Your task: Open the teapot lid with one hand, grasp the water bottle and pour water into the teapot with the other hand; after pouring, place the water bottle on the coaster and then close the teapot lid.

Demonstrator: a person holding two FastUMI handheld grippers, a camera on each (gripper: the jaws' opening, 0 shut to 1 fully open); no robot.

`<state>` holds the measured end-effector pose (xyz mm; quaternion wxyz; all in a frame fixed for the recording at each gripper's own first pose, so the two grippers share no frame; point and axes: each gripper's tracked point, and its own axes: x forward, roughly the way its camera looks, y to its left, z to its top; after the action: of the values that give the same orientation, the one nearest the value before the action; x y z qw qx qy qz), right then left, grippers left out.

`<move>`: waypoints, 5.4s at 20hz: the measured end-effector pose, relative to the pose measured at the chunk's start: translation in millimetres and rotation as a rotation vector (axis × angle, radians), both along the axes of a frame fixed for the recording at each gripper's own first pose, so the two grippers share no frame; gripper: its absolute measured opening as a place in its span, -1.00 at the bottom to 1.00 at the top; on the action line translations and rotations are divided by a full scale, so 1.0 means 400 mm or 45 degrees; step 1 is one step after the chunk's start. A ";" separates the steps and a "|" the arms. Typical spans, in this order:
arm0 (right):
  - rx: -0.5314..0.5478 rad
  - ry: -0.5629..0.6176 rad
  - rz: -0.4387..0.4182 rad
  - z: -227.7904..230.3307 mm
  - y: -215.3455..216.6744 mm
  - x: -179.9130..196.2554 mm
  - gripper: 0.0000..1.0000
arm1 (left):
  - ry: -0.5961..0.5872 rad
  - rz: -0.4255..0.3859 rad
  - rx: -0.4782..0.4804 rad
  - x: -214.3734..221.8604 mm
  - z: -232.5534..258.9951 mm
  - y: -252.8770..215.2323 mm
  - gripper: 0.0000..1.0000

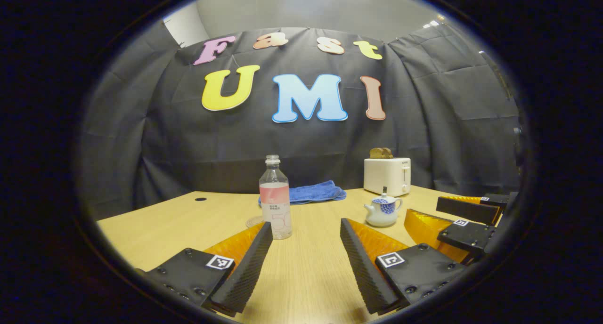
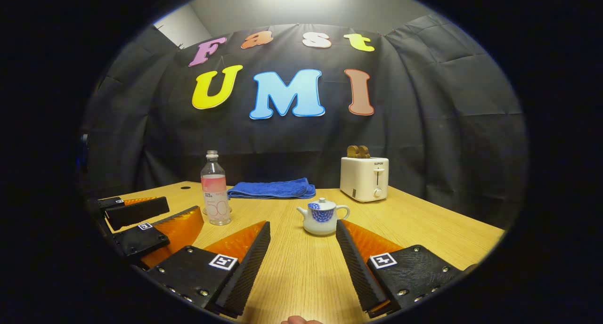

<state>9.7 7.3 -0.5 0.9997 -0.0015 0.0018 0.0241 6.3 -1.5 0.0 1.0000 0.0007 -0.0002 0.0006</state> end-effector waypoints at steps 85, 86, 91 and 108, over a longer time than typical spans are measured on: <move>-0.044 -0.035 0.256 0.086 0.034 -0.040 -0.87 | 0.153 0.089 0.166 0.489 -0.014 0.174 0.73; -0.030 -0.015 0.252 0.074 0.027 -0.063 -0.87 | 0.138 0.080 0.226 0.488 -0.001 0.157 0.73; -0.025 0.042 0.242 0.023 -0.008 -0.135 -0.87 | 0.182 0.028 0.529 0.514 -0.023 0.083 0.70; -0.030 0.088 0.187 -0.029 -0.079 -0.203 -0.87 | 0.157 -0.114 1.400 0.575 -0.037 -0.165 0.72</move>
<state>-71.7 -24.5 -11.9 0.9945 -0.0126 0.0364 0.0972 236.2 -67.3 -14.7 0.8495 0.5227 0.0578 -0.0423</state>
